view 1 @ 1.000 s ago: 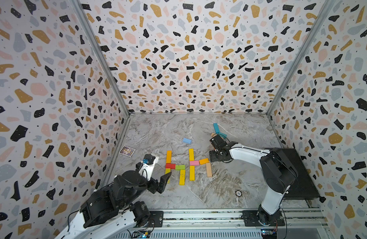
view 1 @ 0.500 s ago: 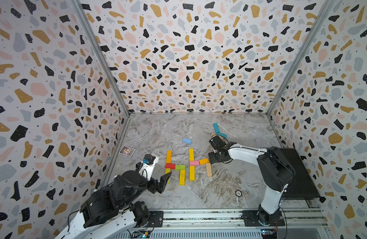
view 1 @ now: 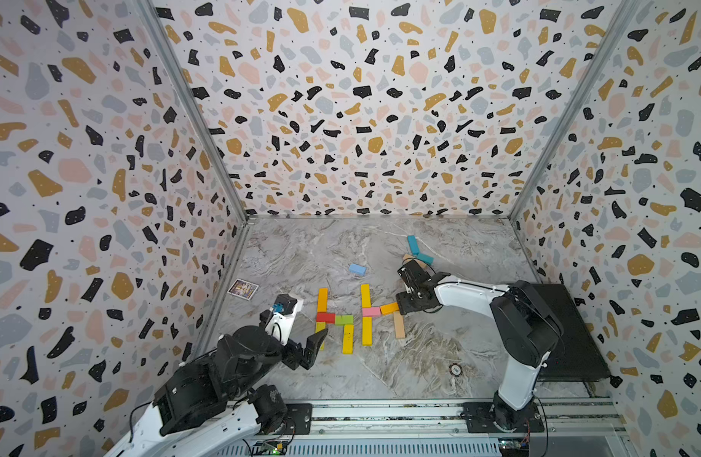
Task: Assemble the letter h with building blocks
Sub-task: Assemble the building block at the center of the board.
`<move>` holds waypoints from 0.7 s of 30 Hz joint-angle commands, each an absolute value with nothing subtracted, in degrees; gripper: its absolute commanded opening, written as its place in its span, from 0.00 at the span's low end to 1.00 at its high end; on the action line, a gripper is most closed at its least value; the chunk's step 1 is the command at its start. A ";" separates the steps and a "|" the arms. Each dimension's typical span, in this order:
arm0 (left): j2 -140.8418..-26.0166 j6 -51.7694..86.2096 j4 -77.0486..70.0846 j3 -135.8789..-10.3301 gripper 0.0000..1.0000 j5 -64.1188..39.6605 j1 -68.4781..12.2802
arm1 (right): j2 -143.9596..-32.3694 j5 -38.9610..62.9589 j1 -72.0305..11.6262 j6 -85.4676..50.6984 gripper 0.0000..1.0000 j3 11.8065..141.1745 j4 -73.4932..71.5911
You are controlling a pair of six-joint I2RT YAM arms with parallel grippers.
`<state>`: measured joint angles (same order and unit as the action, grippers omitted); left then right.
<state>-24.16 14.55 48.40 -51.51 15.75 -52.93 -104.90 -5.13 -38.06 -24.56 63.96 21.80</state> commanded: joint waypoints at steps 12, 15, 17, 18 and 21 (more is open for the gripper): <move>-25.18 13.90 46.21 -51.09 0.99 16.75 -52.13 | -103.32 -4.96 -39.20 -24.93 0.73 63.22 22.11; -25.21 13.95 46.23 -51.06 0.99 16.48 -52.06 | -102.63 -6.46 -39.20 -25.54 0.73 62.98 22.49; -25.21 13.95 46.23 -51.07 0.99 16.40 -52.11 | -101.47 -8.08 -39.20 -26.18 0.74 62.47 22.42; -25.31 13.99 46.13 -51.02 0.99 16.39 -52.07 | -100.46 -9.17 -39.20 -26.59 0.74 62.19 22.41; -25.38 14.01 46.21 -51.11 0.99 16.31 -51.94 | -96.53 -13.16 -39.02 -27.94 0.75 60.75 22.68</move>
